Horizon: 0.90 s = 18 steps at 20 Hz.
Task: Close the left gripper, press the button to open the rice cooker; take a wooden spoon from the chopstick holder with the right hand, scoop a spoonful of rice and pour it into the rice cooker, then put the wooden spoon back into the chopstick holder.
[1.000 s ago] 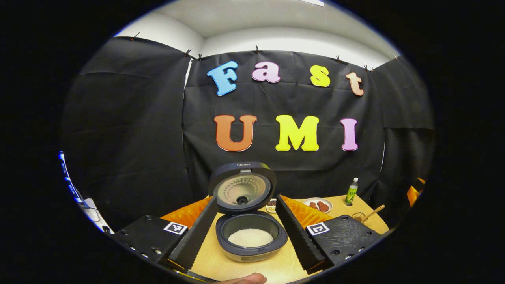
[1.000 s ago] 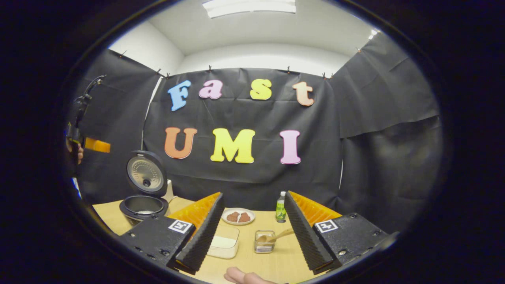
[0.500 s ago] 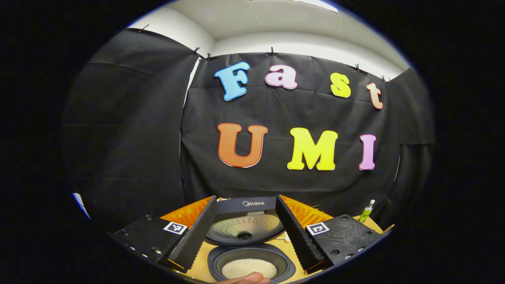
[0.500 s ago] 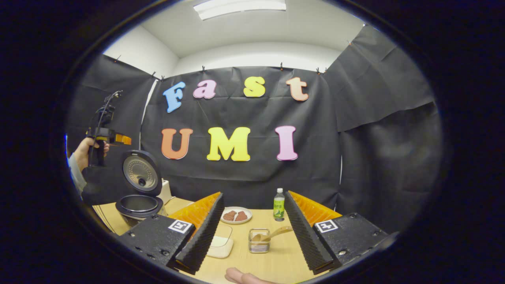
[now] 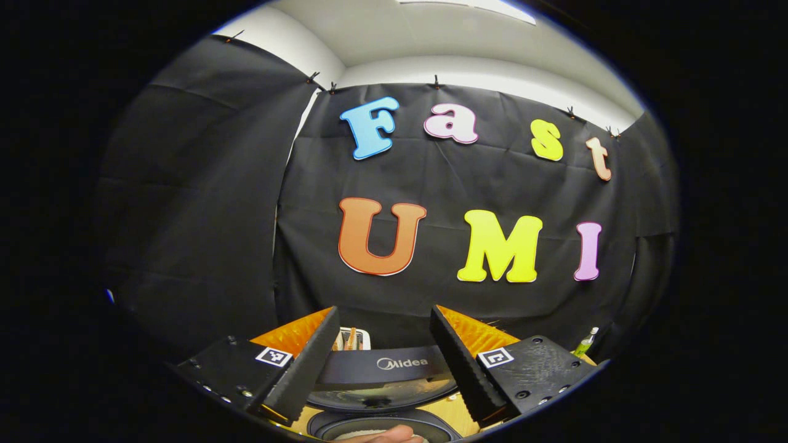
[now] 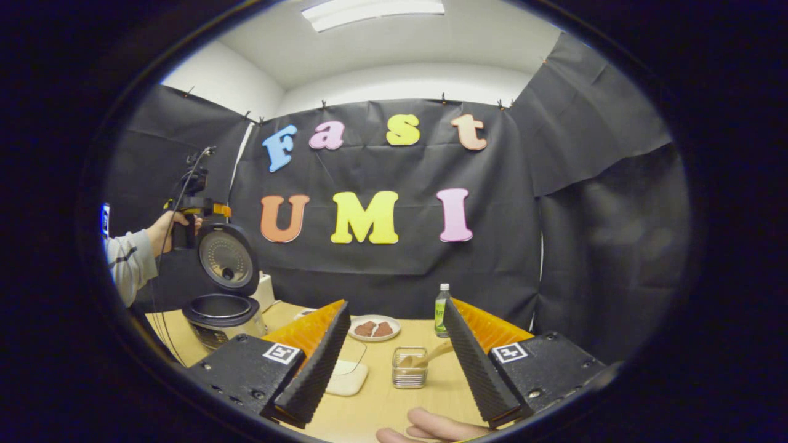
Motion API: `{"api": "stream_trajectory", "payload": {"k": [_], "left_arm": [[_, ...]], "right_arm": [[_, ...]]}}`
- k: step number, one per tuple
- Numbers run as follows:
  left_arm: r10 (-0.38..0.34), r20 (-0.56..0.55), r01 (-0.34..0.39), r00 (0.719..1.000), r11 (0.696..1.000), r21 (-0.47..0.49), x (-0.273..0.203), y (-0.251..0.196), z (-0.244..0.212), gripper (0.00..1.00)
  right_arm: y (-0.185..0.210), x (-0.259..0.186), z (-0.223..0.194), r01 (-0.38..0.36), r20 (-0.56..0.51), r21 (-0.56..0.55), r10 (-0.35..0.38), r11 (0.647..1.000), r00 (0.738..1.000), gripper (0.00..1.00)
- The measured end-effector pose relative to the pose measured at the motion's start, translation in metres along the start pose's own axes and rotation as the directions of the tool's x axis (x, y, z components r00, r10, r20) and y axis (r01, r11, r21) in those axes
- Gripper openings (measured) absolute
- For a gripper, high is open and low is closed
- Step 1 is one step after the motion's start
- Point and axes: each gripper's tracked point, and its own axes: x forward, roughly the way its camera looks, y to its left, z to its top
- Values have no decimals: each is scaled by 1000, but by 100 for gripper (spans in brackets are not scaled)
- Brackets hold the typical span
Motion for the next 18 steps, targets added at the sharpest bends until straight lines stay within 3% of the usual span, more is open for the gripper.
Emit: {"api": "stream_trajectory", "payload": {"k": [1, 2, 3, 4, 5, 6, 10, 18], "left_arm": [[18, -21, -18, 1000, 1000, -10, 8, 4, -7, 94], [29, -37, -29, 999, 999, -14, 13, 6, -11, 100], [38, -48, -39, 998, 999, -13, 18, 9, -14, 94], [54, -50, -55, 997, 998, -6, 21, 13, -16, 95], [68, -65, -68, 996, 998, 12, 23, 17, -22, 100], [69, -59, -69, 996, 998, 9, 22, 17, -21, 96], [65, -95, -63, 993, 998, 16, 15, 15, -24, 96], [100, -130, -96, 986, 995, 41, -17, 7, -34, 97]], "right_arm": [[2, -1, -6, -5, -16, 2, 5, 1000, 1000, 98], [6, -2, -10, -9, -28, 7, 9, 1000, 1000, 98], [12, -4, -15, -21, -48, 7, 21, 1000, 999, 96], [21, -7, -23, -43, -67, 1, 43, 999, 997, 98], [28, -8, -23, -57, -64, 2, 57, 998, 996, 97], [29, -9, -23, -55, -56, -9, 55, 998, 997, 98], [33, -16, -26, 6, -55, -85, -10, 996, 998, 96], [38, -46, -22, 23, -52, -17, -24, 1000, 998, 98]]}}
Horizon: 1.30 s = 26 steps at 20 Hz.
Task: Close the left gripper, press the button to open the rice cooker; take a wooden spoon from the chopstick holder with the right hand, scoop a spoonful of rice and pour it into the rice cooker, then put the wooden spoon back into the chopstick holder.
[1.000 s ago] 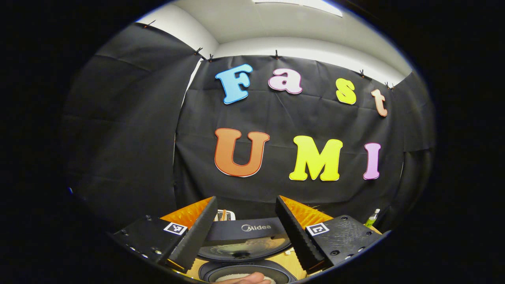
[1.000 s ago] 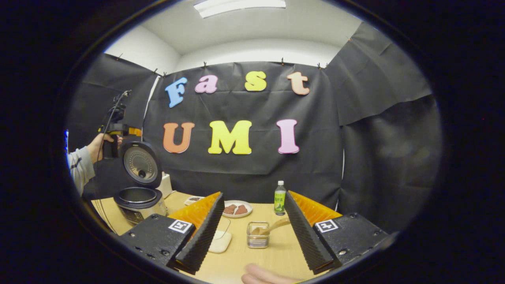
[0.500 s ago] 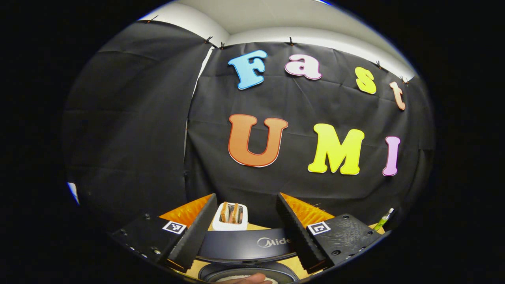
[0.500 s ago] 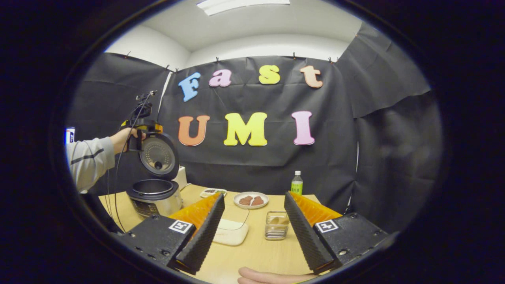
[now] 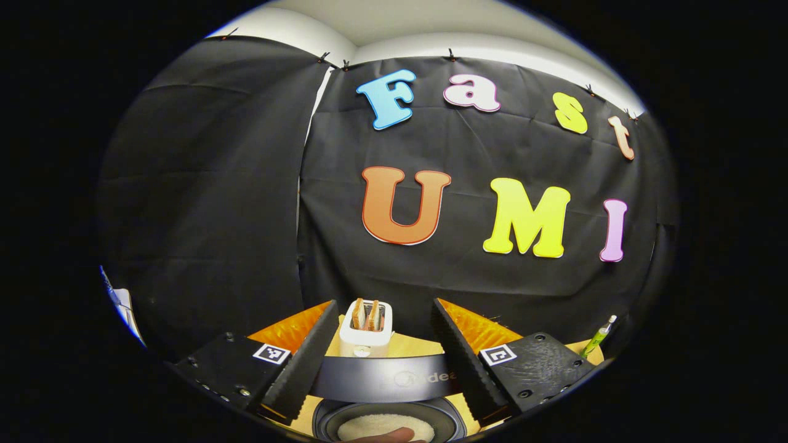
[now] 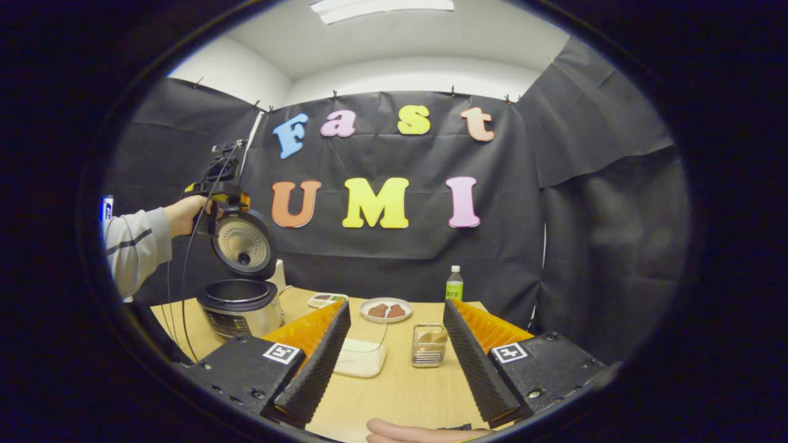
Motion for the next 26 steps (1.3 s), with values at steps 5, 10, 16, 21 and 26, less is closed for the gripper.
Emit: {"api": "stream_trajectory", "payload": {"k": [5, 10, 16, 21, 26], "left_arm": [[-35, 4, 35, 999, 999, 14, -35, -6, -22, 97], [-43, -115, 46, 992, 999, 20, -61, -5, -90, 99], [-52, -174, 60, 983, 998, 37, -85, -2, -152, 98], [-42, -185, 59, 982, 995, 84, -99, -1, -178, 99], [-22, -221, 44, 975, 994, 96, -114, -2, -205, 99]], "right_arm": [[2, -23, 1, 14, -9, 23, -13, 1000, 1000, 96], [4, -48, 0, 6, -3, 35, -6, 999, 1000, 98], [-4, -79, 19, 54, 47, -2, -54, 999, 997, 96], [3, -100, 33, 58, 87, -23, -56, 998, 995, 98], [17, -104, 37, 55, 96, -46, -51, 997, 994, 98]]}}
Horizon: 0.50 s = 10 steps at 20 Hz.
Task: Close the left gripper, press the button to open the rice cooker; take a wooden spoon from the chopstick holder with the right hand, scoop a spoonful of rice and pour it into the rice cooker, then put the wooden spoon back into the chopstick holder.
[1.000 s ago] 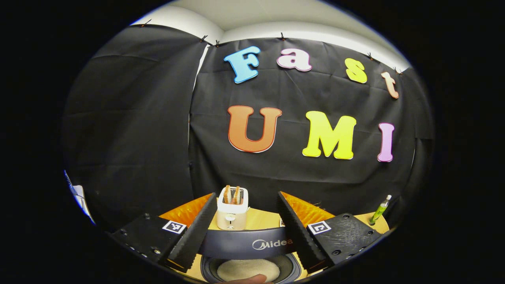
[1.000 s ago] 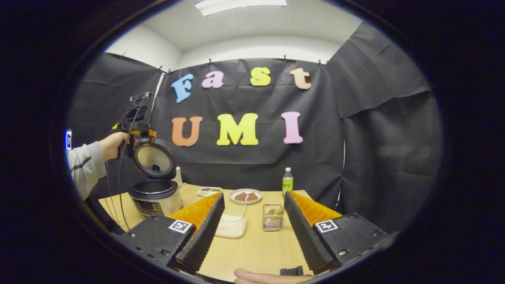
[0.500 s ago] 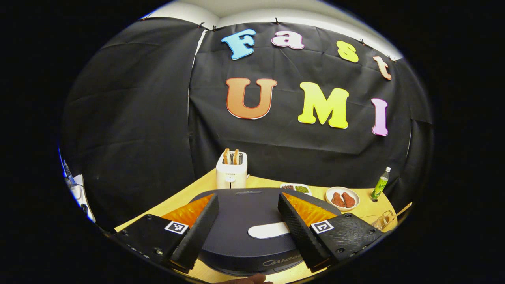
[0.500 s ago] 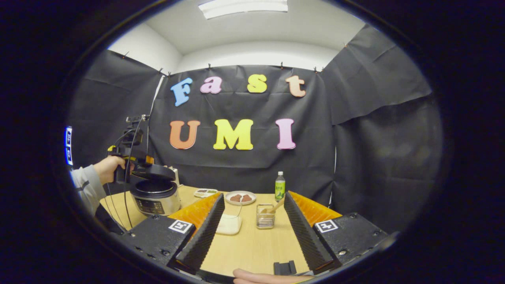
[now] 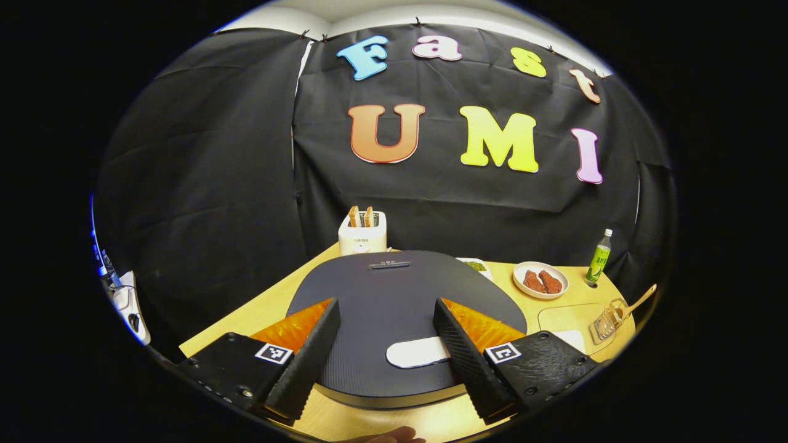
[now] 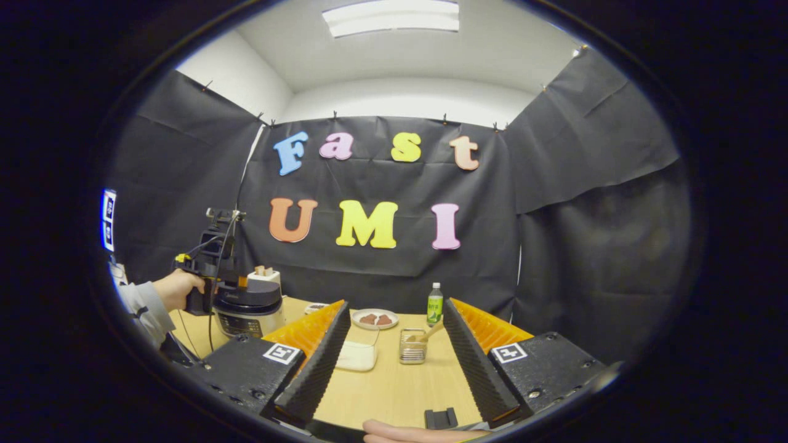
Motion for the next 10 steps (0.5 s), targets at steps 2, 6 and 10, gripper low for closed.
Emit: {"api": "stream_trajectory", "payload": {"k": [2, 6, 10], "left_arm": [[13, 7, -13, 1000, 1000, 18, -6, -3, -7, 98], [-1, 29, 0, 1000, 1000, 23, -13, -14, -8, 98], [-12, 36, 11, 999, 1000, 16, -25, -20, -13, 97]], "right_arm": [[9, 0, 0, -10, -7, 0, 10, 1000, 1000, 98], [20, 0, 1, -19, -12, -9, 19, 1000, 1000, 96], [29, 1, 0, -29, -22, -12, 28, 1000, 999, 98]]}}
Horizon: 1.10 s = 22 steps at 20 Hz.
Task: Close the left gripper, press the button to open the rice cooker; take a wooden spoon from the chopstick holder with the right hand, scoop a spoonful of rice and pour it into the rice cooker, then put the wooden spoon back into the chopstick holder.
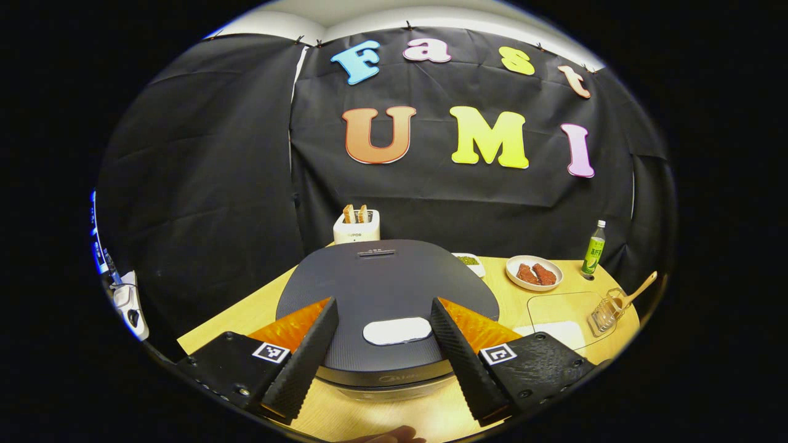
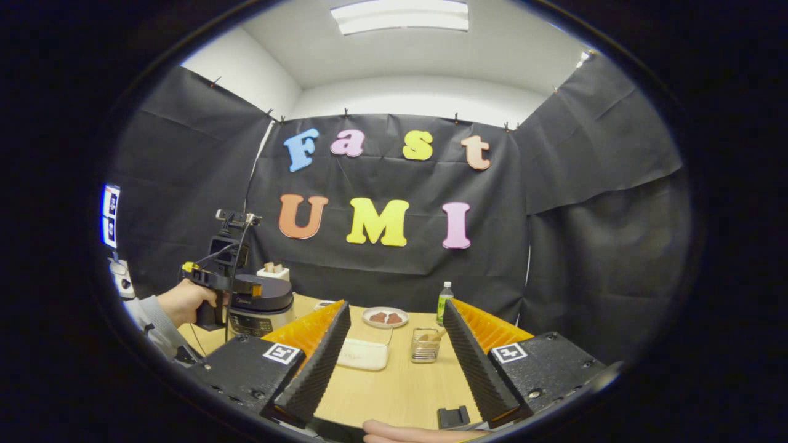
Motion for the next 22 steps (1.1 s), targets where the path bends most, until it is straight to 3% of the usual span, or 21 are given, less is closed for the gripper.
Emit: {"api": "stream_trajectory", "payload": {"k": [5, 12, 15, 19, 22], "left_arm": [[5, 64, -5, 998, 1000, -3, -5, -3, -2, 98], [17, 164, -13, 986, 1000, -21, -7, -6, -3, 98], [14, 156, -8, 988, 999, -36, -7, -6, -12, 98], [16, 253, -15, 967, 1000, -5, -9, -7, -9, 99], [0, 247, 1, 969, 1000, -4, -13, -10, -10, 98]], "right_arm": [[14, -3, 1, -27, -7, -11, 27, 1000, 1000, 98], [3, -5, -1, -3, -13, -16, 2, 1000, 1000, 98], [3, -4, -3, -3, -22, -12, 3, 1000, 1000, 98], [7, -6, -2, -13, -25, -16, 12, 1000, 1000, 98], [7, -6, -3, -13, -22, -14, 13, 1000, 1000, 98]]}}
